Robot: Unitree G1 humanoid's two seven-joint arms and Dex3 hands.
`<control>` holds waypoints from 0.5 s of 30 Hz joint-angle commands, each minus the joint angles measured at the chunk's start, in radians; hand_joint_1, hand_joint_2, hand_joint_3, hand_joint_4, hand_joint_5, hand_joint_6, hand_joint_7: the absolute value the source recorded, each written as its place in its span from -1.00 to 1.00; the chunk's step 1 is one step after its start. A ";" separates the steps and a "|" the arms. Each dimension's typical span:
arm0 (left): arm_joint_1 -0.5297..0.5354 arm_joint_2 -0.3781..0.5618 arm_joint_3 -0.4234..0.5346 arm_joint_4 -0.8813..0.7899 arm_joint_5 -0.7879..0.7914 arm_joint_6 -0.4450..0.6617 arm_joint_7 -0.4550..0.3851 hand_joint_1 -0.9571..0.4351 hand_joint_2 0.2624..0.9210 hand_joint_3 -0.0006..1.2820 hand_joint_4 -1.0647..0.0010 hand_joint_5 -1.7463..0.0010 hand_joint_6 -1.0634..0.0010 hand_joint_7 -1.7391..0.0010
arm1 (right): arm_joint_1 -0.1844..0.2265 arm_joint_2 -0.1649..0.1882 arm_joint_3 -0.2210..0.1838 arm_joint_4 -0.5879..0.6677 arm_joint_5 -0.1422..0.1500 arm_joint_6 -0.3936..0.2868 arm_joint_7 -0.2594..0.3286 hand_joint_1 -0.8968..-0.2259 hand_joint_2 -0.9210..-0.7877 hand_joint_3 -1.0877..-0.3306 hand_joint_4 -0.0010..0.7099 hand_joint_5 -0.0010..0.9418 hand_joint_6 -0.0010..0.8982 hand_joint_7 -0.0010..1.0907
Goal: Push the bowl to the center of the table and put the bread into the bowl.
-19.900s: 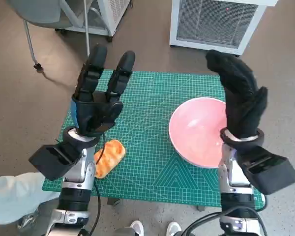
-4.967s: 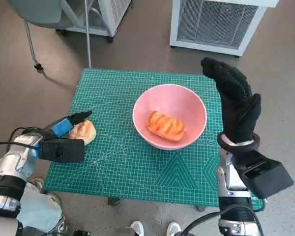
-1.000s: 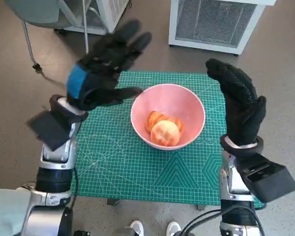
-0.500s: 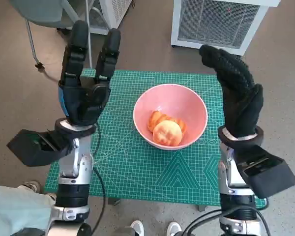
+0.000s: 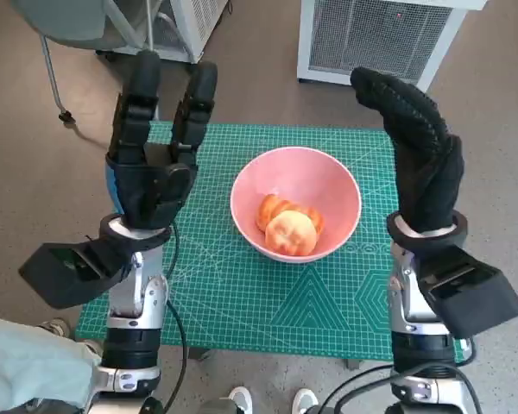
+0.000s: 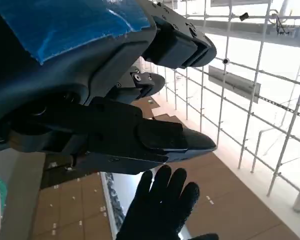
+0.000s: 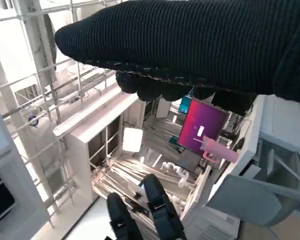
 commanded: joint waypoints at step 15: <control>0.019 -0.013 -0.009 0.011 0.035 -0.043 0.036 0.02 1.00 -0.76 0.40 1.00 0.18 0.98 | -0.014 -0.009 0.007 0.043 0.003 -0.014 0.015 0.11 -1.00 -0.17 -0.15 -0.89 -1.00 0.28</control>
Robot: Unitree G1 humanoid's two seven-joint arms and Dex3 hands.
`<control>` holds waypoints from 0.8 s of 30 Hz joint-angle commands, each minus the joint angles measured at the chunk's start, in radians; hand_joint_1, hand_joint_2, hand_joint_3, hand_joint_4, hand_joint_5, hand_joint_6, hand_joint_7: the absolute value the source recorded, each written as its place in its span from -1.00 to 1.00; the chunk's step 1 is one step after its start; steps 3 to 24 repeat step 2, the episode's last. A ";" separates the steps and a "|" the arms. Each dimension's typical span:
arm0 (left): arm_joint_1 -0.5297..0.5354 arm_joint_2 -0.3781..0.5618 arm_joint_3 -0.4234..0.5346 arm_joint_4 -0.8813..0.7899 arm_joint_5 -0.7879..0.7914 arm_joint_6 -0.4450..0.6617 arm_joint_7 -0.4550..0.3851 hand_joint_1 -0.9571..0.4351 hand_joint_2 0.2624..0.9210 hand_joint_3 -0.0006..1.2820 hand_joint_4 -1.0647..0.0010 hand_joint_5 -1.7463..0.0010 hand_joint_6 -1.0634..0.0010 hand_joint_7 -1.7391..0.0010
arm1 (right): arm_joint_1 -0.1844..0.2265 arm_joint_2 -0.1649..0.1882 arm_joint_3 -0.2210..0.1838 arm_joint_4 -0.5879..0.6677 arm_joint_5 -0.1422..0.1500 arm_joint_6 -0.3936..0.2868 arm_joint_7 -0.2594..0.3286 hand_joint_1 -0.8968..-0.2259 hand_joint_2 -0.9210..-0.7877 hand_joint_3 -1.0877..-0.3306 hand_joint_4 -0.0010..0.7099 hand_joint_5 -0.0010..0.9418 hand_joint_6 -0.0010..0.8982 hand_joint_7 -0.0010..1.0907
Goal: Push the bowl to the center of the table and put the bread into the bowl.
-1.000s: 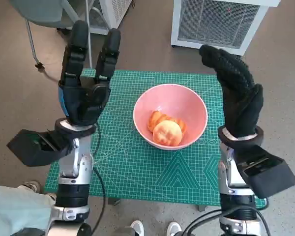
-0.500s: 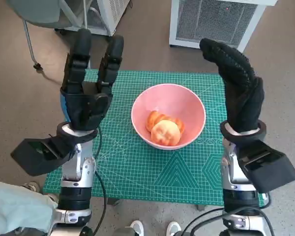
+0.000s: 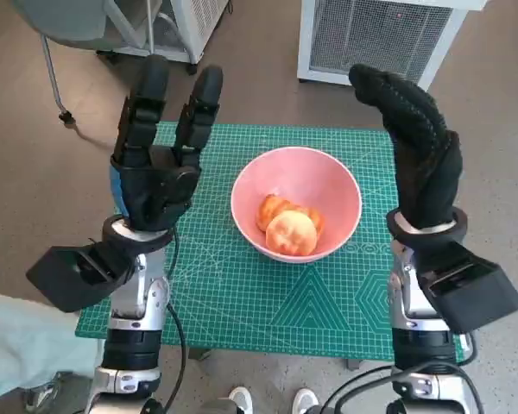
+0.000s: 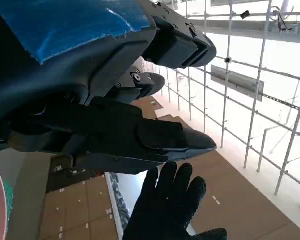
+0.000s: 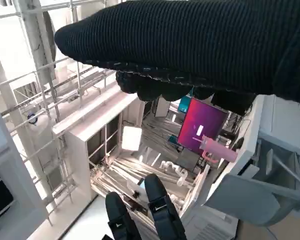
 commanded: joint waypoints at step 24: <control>0.018 -0.013 0.000 0.017 0.022 -0.049 0.019 0.18 1.00 -0.74 0.38 0.99 0.17 0.98 | 0.004 -0.005 0.004 0.026 0.001 -0.007 0.014 0.11 -1.00 -0.17 -0.15 -0.89 -1.00 0.28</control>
